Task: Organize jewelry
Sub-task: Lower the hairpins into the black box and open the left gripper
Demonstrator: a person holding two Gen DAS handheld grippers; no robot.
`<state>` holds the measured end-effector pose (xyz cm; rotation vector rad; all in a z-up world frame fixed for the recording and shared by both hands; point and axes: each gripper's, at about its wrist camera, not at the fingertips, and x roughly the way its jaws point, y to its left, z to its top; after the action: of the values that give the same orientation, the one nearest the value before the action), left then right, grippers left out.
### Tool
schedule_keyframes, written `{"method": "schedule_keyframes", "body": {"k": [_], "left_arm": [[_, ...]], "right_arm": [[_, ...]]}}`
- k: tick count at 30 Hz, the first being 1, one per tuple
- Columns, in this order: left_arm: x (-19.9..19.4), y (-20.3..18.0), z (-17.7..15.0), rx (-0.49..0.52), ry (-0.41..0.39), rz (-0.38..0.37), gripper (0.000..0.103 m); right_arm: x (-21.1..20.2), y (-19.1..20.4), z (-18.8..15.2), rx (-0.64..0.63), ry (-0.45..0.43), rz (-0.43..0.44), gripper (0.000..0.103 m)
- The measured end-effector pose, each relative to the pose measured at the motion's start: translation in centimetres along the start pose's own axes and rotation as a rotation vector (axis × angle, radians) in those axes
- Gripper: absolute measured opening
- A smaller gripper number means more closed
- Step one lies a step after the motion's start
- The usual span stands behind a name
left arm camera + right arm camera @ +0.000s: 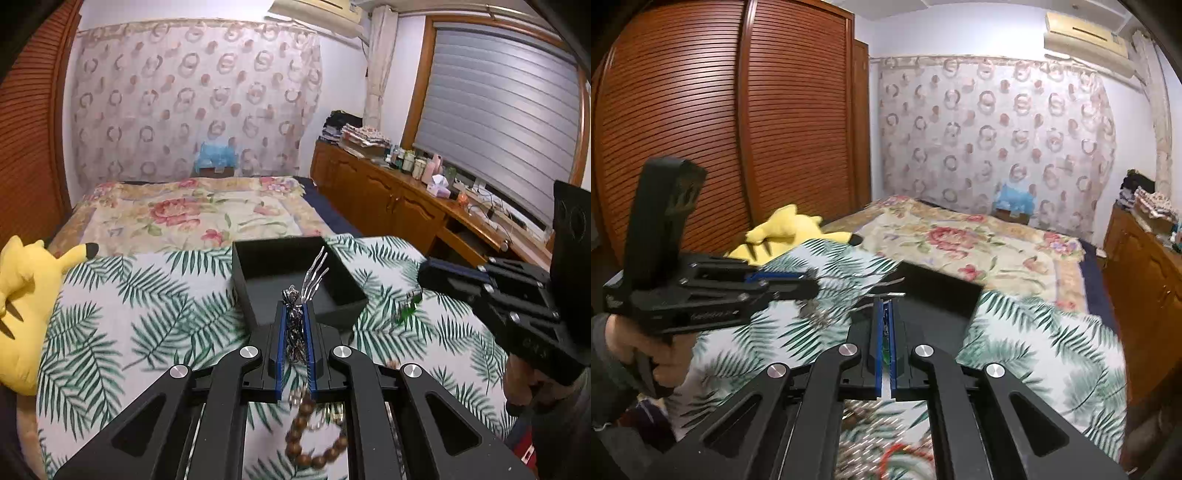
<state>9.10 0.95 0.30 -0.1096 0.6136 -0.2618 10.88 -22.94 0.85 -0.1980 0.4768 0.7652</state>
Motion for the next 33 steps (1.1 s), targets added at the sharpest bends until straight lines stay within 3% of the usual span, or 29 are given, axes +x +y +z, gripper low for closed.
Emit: {"method": "schedule_keyframes", "body": {"k": [7,14,16,18,19,29,33], "left_arm": [[3.1,0.3,1.8,-0.009,0.011,0.008,0.008],[5.6,0.7,2.4,-0.03,0.029,0.012,0.008],[6.3,0.8,2.6,-0.033,0.036,0.01,0.008],[7.0,0.7,2.7,-0.033,0.046,0.013,0.008],[7.3,0.7,2.7,-0.033,0.051,0.013,0.008],[10.4,0.0,3.1,-0.03,0.102,0.023,0.008],[10.8,0.1,2.8,-0.016,0.113,0.054,0.022]], "right_arm": [[4.2,-3.5,2.3,0.009,0.036,-0.04,0.003],[7.5,-5.0,1.4,0.049,0.109,-0.025,0.005],[8.0,-5.2,0.7,0.065,0.13,-0.021,0.01],[8.0,-5.5,0.4,0.076,0.132,-0.031,0.027],[7.9,-5.7,0.2,0.081,0.131,-0.038,0.029],[6.1,-7.3,-2.1,0.109,0.132,-0.061,0.03],[5.1,-7.1,-3.0,0.101,0.129,-0.069,0.03]]}}
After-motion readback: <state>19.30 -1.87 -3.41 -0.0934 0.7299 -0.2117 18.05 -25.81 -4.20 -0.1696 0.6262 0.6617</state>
